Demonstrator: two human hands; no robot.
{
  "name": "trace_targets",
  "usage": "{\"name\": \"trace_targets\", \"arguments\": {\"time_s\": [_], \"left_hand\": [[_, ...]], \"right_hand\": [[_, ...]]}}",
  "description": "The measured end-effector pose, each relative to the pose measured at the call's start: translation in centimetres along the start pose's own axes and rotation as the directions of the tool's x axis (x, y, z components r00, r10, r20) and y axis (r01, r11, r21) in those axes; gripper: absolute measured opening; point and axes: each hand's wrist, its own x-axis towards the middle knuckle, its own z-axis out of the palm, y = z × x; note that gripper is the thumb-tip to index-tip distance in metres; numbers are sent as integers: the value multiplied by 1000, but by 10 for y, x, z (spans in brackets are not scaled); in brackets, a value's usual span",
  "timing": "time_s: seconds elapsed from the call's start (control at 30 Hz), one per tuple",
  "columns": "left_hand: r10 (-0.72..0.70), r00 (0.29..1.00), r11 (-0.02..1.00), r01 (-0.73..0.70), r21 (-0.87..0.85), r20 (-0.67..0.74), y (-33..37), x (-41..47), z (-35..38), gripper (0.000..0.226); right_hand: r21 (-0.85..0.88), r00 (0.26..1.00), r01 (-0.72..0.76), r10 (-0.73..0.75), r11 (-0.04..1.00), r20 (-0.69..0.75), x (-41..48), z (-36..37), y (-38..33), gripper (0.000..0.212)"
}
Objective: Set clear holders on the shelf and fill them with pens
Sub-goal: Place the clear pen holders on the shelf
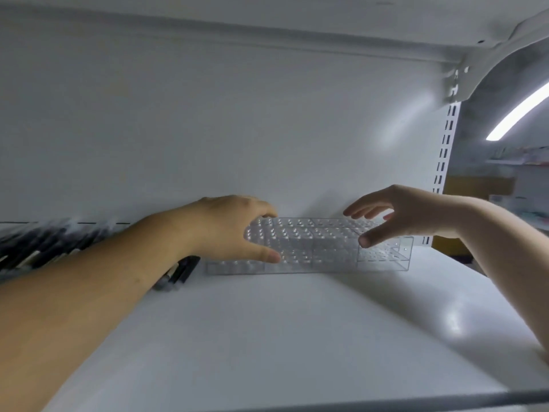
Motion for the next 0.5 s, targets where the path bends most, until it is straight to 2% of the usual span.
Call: {"name": "trace_targets", "arguments": {"time_s": [0.3, 0.5], "left_hand": [[-16, 999, 1000, 14, -27, -47, -9, 7, 10, 80], [-31, 995, 999, 33, 17, -97, -2, 8, 13, 80]], "right_hand": [[-30, 999, 2, -3, 1000, -36, 1, 3, 2, 51], [-42, 1000, -24, 23, 999, -15, -4, 1, -2, 53]]}}
